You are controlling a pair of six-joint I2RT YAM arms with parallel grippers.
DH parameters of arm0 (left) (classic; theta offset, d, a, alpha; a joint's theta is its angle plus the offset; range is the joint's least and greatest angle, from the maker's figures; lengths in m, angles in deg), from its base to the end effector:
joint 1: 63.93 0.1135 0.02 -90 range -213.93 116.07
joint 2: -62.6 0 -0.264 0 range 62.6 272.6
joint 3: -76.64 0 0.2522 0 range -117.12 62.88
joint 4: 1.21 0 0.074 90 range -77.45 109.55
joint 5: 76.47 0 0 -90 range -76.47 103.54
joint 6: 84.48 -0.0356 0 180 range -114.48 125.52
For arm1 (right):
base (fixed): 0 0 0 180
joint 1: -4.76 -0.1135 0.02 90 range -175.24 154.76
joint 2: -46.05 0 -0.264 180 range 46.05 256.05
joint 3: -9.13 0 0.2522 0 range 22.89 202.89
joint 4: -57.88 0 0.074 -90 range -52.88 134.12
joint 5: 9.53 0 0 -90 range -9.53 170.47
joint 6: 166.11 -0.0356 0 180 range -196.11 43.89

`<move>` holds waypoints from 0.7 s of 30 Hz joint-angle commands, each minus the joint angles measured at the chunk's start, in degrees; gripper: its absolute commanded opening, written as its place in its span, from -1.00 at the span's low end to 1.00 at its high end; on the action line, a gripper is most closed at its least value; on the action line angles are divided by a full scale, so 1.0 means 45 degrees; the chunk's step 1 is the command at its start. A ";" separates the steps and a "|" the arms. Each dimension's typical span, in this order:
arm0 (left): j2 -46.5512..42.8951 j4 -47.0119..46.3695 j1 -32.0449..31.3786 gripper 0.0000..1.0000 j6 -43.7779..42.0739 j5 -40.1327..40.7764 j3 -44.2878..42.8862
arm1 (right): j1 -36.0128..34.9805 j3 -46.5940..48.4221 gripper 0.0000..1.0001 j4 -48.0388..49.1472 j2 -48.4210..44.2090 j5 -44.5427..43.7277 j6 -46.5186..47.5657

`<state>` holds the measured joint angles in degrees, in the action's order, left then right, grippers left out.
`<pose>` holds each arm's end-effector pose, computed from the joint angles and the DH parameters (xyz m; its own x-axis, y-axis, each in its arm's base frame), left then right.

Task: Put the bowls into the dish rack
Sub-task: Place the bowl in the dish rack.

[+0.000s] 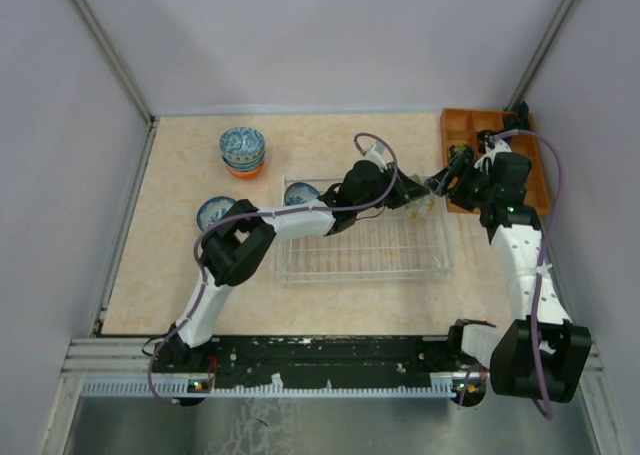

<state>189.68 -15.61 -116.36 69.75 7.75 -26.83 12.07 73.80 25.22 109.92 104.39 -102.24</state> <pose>0.3132 -0.4130 0.2056 -0.8072 -0.4202 -0.4146 0.2813 0.3437 -0.8959 0.2462 -0.0170 0.2978 -0.5693 0.4789 -0.6683 0.0283 0.8238 0.5662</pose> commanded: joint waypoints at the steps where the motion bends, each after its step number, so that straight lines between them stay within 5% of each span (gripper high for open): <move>1: 0.0779 0.1570 -0.0016 -0.47 -0.0462 0.0093 -0.0128 | 0.0122 0.0131 0.29 0.0448 -0.0332 0.0322 -0.0014; 21: 0.0902 0.1605 0.0058 -0.30 -0.0552 0.0036 -0.0368 | 0.0171 0.0053 0.29 0.0567 -0.0323 0.0507 -0.0033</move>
<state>191.10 -14.43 -116.44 69.44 7.08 -29.04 12.20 73.78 25.29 109.92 105.61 -102.24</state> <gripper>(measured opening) 0.340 0.642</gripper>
